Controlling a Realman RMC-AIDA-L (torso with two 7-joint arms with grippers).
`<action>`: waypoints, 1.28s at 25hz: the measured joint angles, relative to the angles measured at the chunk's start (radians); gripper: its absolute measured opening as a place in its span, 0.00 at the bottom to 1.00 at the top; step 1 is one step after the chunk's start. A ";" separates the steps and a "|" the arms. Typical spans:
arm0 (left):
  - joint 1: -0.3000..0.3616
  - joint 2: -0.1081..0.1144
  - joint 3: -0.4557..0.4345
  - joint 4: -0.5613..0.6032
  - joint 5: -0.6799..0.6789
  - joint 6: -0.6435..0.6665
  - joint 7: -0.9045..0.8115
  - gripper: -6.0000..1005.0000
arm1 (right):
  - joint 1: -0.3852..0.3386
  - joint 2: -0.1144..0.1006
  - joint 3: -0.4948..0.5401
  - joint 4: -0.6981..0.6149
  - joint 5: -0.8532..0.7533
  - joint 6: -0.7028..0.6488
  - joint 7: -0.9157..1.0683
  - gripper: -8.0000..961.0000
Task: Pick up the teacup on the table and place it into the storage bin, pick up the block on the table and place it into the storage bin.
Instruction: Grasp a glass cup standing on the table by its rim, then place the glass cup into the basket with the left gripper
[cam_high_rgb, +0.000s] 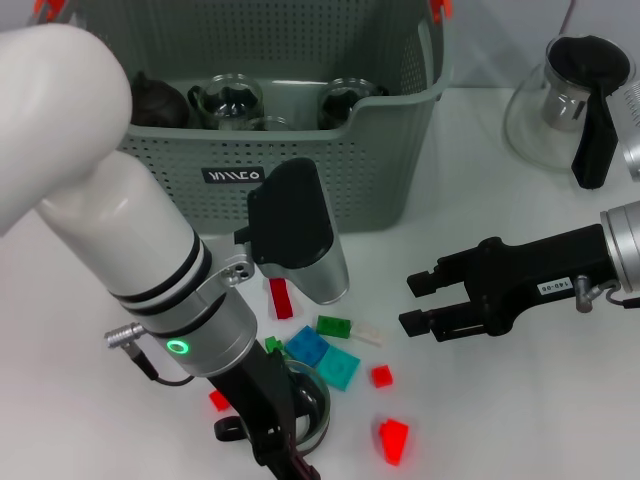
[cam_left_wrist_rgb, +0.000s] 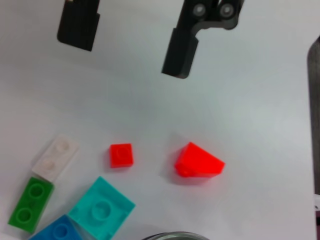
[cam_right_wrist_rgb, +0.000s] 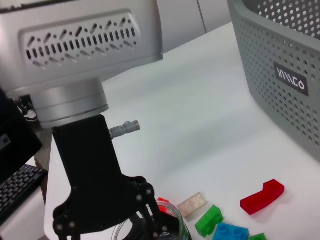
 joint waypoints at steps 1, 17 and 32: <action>-0.001 0.000 0.000 -0.006 0.002 -0.007 0.000 0.74 | 0.000 0.000 0.001 0.000 0.000 0.000 0.000 0.63; -0.019 0.004 0.007 -0.057 0.024 -0.069 -0.010 0.68 | 0.001 -0.011 0.016 -0.005 0.002 0.010 0.002 0.63; -0.036 0.004 -0.002 -0.042 0.017 -0.013 -0.024 0.06 | 0.001 -0.011 0.017 -0.004 0.003 0.018 -0.005 0.63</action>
